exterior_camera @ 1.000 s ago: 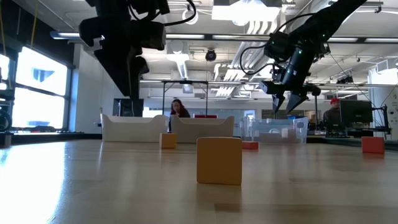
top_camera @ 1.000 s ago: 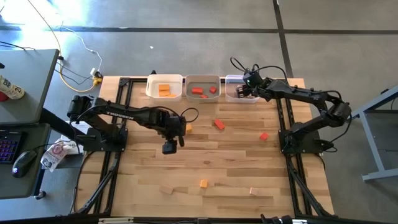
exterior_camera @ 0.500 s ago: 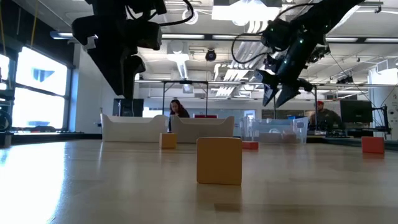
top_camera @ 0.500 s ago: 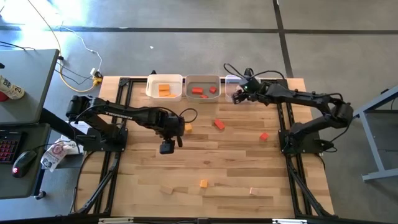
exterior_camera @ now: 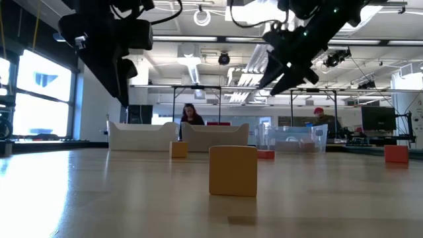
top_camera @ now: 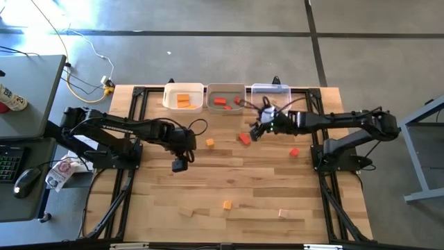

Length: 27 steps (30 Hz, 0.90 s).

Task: Sort & place blocks by color
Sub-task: Put the yellow block into the white bin

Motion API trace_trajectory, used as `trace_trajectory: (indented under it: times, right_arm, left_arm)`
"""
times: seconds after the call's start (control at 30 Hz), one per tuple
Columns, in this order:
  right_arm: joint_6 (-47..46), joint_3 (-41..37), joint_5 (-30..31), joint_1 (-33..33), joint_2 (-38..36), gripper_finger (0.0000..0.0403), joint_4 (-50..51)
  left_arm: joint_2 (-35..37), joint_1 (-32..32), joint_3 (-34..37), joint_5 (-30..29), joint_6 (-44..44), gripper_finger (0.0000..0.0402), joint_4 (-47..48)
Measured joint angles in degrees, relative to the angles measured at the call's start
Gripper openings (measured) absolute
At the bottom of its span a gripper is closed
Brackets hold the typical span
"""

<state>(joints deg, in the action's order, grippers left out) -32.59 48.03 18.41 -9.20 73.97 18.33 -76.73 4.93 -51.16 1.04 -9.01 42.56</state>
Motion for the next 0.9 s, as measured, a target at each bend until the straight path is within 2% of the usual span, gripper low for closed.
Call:
trace_trajectory:
  times: [0.33, 0.47, 0.73, 0.9]
  right_arm:
    - [-0.15, 0.00, 0.74, 12.85, 0.16, 0.0209, -14.45]
    - [1.59, 0.00, 3.29, 17.47, 0.20, 0.0209, -19.62]
    - [5.48, 0.00, 7.72, 24.33, 0.22, 0.0209, -29.63]
    - [5.64, 0.00, 8.87, 26.50, 0.27, 0.0209, -31.72]
  left_arm:
    - [9.09, -0.09, 3.70, -0.31, -2.84, 0.0234, -1.94]
    - [11.50, -0.09, 3.68, -0.42, -2.84, 0.0234, -2.51]
    - [13.86, -0.09, 3.68, -0.42, -2.84, 0.0234, -2.55]
    - [13.92, -0.09, 3.66, -0.43, -2.84, 0.0234, -2.54]
